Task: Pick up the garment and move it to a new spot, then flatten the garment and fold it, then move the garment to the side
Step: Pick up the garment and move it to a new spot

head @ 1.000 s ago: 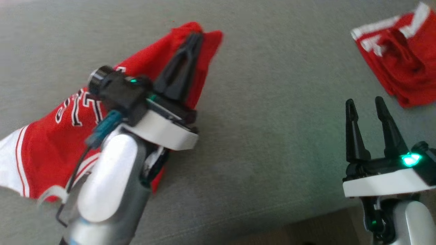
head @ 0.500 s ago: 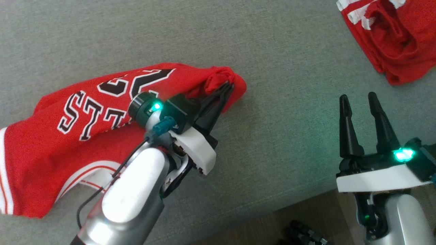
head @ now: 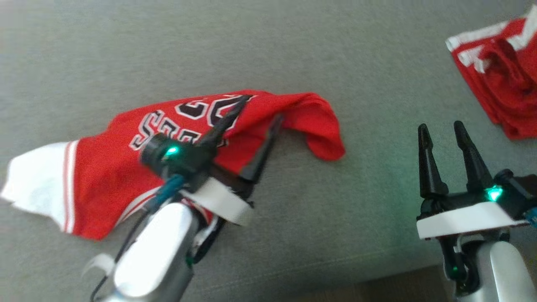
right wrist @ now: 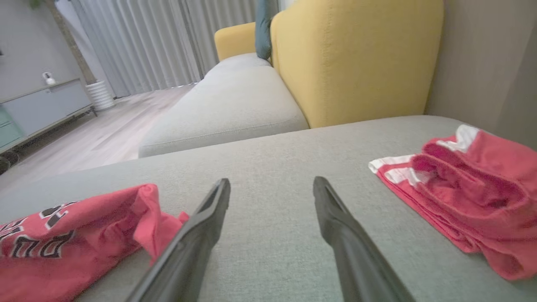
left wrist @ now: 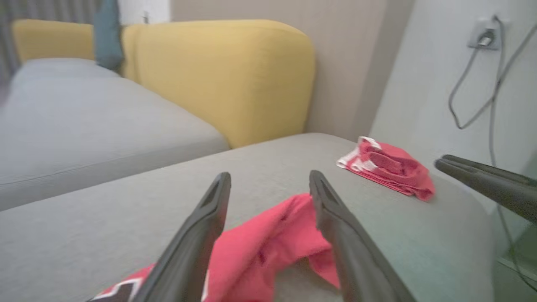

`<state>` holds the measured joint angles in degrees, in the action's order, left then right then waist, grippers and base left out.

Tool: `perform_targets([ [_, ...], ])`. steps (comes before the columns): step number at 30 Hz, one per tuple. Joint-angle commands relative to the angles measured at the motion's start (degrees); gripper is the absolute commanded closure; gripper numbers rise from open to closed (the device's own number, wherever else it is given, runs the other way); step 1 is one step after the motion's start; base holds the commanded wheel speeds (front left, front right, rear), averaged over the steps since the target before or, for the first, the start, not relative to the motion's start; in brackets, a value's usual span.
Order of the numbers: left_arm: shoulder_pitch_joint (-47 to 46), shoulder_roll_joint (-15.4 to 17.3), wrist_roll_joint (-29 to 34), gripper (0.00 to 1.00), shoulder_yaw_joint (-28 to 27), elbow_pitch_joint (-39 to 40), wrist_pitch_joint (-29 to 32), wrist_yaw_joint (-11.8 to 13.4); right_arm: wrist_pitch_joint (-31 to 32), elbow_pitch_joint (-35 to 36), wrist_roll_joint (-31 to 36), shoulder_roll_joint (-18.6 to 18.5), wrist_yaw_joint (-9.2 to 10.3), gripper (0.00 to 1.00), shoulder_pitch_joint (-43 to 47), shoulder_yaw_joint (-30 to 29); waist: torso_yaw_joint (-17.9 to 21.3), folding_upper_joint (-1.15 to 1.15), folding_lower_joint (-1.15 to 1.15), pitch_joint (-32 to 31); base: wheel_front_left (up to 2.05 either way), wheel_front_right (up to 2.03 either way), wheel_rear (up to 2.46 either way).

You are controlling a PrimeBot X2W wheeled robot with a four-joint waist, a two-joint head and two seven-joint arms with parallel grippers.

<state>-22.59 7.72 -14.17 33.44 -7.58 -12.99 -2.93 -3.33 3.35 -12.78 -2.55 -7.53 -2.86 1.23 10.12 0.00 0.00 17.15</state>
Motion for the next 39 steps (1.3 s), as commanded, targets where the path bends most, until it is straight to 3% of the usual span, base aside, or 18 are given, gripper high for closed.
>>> perform_targets([
  [1,-0.4,1.3,-0.4,0.0,-2.9,1.9,-0.6,0.8,0.6,2.2,0.6,-0.3,0.04,0.0,-0.4,0.9,-3.2,0.0,0.0,-2.9,0.0,0.0,0.0],
  [6,3.4,3.4,-2.2,0.0,-9.3,2.6,-1.7,4.6,2.6,3.2,1.7,-0.3,0.04,0.0,0.2,0.4,-6.5,0.0,0.0,-5.1,0.0,0.0,0.0],
  [13,8.5,6.0,-4.1,0.0,-18.3,3.7,-2.0,7.5,4.7,4.0,2.9,-0.3,0.04,0.0,1.1,-0.5,-10.1,0.0,0.0,-7.2,0.0,0.0,0.0],
  [19,12.7,6.7,-4.4,0.0,-23.0,4.1,-2.0,7.0,5.8,4.2,3.5,-0.3,0.04,0.0,2.1,-0.8,-11.8,0.0,0.0,-8.7,0.0,0.0,0.0],
  [24,14.5,6.3,-3.5,0.0,-23.2,3.4,-2.0,5.6,6.6,4.1,3.8,-0.3,0.04,0.0,3.1,-0.6,-11.7,0.0,0.0,-10.3,0.0,0.0,0.0],
  [39,20.7,5.0,-2.4,0.0,-23.3,2.9,-2.0,4.9,8.0,5.1,3.2,-0.3,0.04,0.0,7.9,-0.3,-10.2,0.0,0.0,-15.2,0.0,0.0,0.0],
])
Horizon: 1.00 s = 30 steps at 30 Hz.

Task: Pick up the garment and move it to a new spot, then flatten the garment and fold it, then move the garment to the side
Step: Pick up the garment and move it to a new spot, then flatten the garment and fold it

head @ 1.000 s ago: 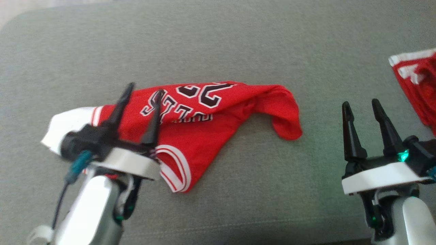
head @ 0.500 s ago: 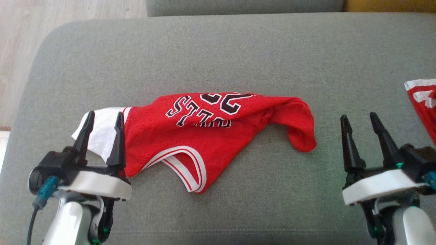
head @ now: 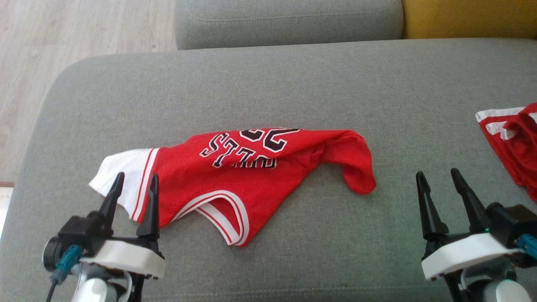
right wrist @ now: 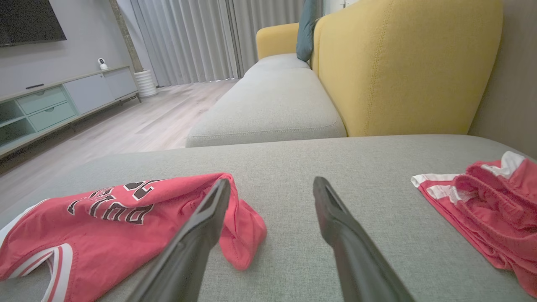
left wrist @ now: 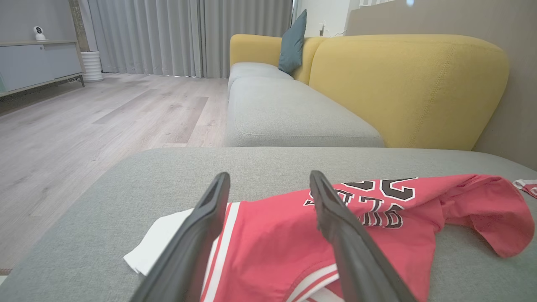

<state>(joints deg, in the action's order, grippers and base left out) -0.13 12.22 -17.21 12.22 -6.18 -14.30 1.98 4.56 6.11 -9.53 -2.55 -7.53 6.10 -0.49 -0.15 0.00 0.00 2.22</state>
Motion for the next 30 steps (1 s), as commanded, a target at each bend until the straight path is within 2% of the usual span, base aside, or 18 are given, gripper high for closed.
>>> perform_targets([
  [1,-1.5,0.5,0.6,0.0,-2.0,1.5,-0.7,0.0,0.2,2.4,-0.1,-0.3,0.04,0.0,-0.9,1.4,0.1,0.0,0.0,-0.3,0.0,0.0,0.0],
  [24,-2.0,0.4,1.1,0.0,-2.3,2.3,-0.7,-0.3,-0.2,2.7,-0.6,-0.3,0.04,0.0,-1.9,1.7,0.0,0.0,0.0,1.6,0.0,0.0,0.0],
  [27,-2.6,0.2,1.5,0.0,-0.7,2.2,-0.2,-1.1,-0.2,2.7,-0.6,-0.3,0.04,0.0,-2.1,1.6,0.0,0.0,0.0,2.4,0.0,0.0,0.0],
  [30,-3.8,-0.7,1.6,0.0,2.6,1.8,2.3,-3.1,-0.2,2.9,-0.6,-0.3,0.04,0.0,-2.6,1.7,0.0,0.0,0.0,3.8,0.0,0.0,0.0],
])
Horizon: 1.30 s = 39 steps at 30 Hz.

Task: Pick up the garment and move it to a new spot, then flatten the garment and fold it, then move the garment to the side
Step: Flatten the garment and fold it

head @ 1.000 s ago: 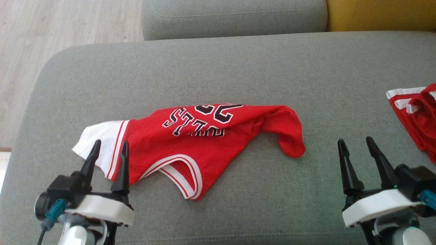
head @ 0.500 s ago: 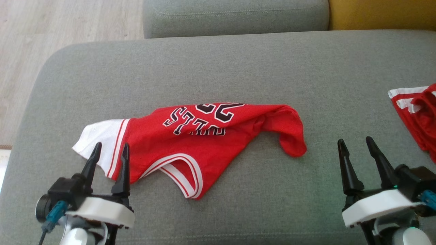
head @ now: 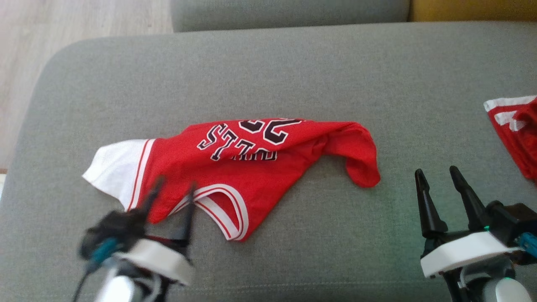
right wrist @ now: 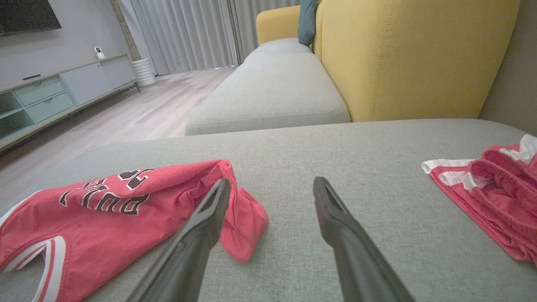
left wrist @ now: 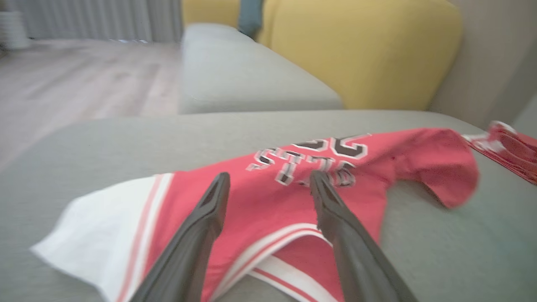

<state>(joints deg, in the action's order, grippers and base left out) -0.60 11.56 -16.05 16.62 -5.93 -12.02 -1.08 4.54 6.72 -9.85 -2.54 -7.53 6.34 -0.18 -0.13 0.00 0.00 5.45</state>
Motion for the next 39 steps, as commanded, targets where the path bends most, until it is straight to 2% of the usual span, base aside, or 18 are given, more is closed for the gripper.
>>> perform_targets([
  [1,-3.7,-0.6,0.0,0.0,-0.4,1.2,1.4,-1.1,-0.2,2.3,-0.4,-0.3,0.04,0.0,-3.1,1.5,0.0,0.0,0.0,1.1,0.0,0.0,0.0],
  [7,-5.2,-3.0,-3.0,0.0,7.2,-3.3,10.8,-4.7,-0.6,2.0,-0.5,-0.3,0.04,0.0,-4.3,2.1,0.5,0.0,0.0,3.2,0.0,0.0,0.0],
  [14,-7.7,-3.5,-5.0,0.0,9.6,-8.4,13.9,-5.6,-1.2,1.6,-0.8,-0.3,0.04,0.0,-5.3,2.0,1.1,0.0,0.0,5.1,0.0,0.0,0.0],
  [15,-8.1,-3.5,-5.2,0.24,10.0,-8.6,13.6,-5.7,-1.2,1.6,-0.9,-0.3,0.04,0.0,-5.3,2.0,1.2,0.0,0.0,5.2,0.0,0.0,0.0],
  [16,-8.5,-3.4,-5.5,1.0,10.5,-8.7,13.3,-5.8,-1.3,1.5,-1.0,-0.3,0.04,0.0,-5.4,1.9,1.3,0.0,0.0,5.3,0.0,0.0,0.0],
  [22,-10.5,-2.2,-5.8,1.0,12.1,-6.0,9.8,-6.2,-1.8,0.8,-1.5,-0.3,0.04,0.0,-5.4,1.7,1.5,0.0,0.0,4.8,0.0,0.0,0.0],
  [28,-11.9,1.2,-5.1,1.0,13.8,7.3,10.8,-6.3,-2.2,0.2,-2.3,-0.3,0.04,0.0,-4.4,0.4,0.6,0.0,0.0,2.7,0.0,0.0,0.0],
  [34,-13.8,6.5,-4.6,1.0,10.8,18.6,16.1,-5.4,-2.6,-0.3,-3.0,-0.3,0.04,0.0,-4.2,0.6,0.6,0.0,0.0,1.7,0.0,0.0,0.0],
  [39,-15.9,9.5,-5.8,1.0,5.9,21.0,19.1,-3.6,-3.2,-0.5,-3.5,-0.3,0.04,0.0,-4.5,0.5,1.9,0.0,0.0,2.3,0.0,0.0,0.0],
])
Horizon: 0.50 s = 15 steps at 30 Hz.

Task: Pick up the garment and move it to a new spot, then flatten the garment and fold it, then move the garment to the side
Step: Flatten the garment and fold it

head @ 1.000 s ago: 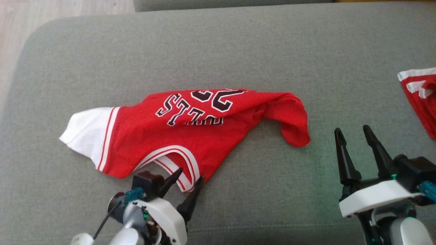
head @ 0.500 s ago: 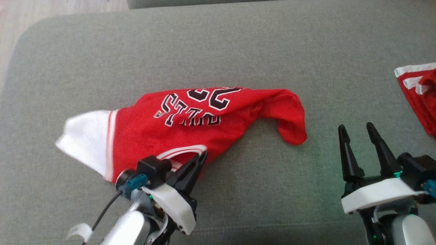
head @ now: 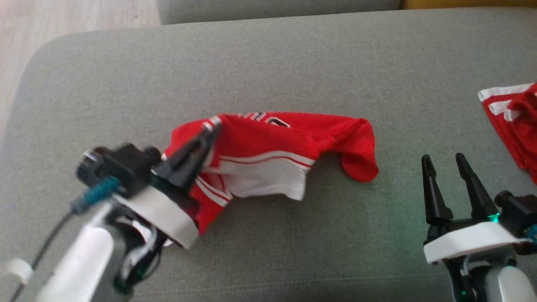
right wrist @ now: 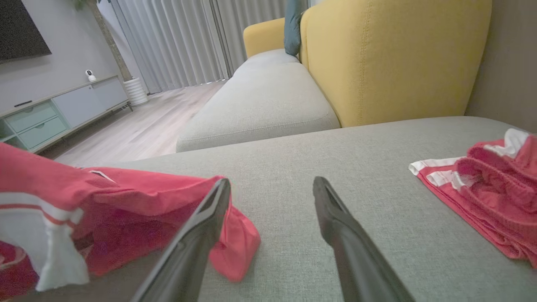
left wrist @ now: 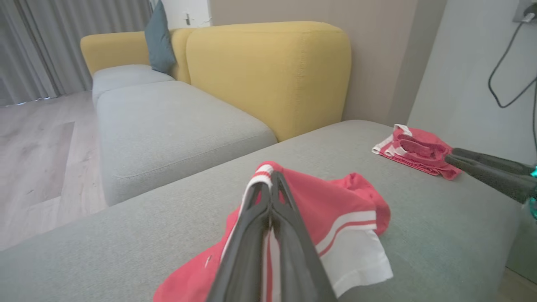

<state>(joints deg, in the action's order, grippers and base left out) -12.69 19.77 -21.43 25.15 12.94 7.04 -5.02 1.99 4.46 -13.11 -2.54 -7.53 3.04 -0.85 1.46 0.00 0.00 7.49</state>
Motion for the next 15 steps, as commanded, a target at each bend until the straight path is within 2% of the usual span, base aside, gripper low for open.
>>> perform_targets([
  [1,-4.3,1.7,-1.0,1.0,-3.5,1.6,0.5,0.4,-0.7,1.7,-0.3,-0.3,0.04,0.0,-1.3,1.1,0.5,0.0,0.0,0.6,0.0,0.0,0.0],
  [5,-7.2,2.4,-3.9,1.0,-6.4,-4.7,1.9,0.5,-1.0,1.7,-0.6,-0.3,0.04,0.0,-2.0,1.3,1.9,0.0,0.0,2.2,0.0,0.0,0.0],
  [10,-13.7,2.1,-8.2,1.0,-8.6,-19.1,1.8,-0.7,-1.4,1.8,-0.6,-0.3,0.04,0.0,-3.6,1.9,4.0,0.0,0.0,5.4,0.0,0.0,0.0],
  [15,-20.4,1.7,-10.6,1.0,-8.4,-33.1,0.4,-1.8,-2.1,1.3,-0.8,-0.3,0.04,0.0,-4.9,2.5,5.7,0.0,0.0,7.8,0.0,0.0,0.0],
])
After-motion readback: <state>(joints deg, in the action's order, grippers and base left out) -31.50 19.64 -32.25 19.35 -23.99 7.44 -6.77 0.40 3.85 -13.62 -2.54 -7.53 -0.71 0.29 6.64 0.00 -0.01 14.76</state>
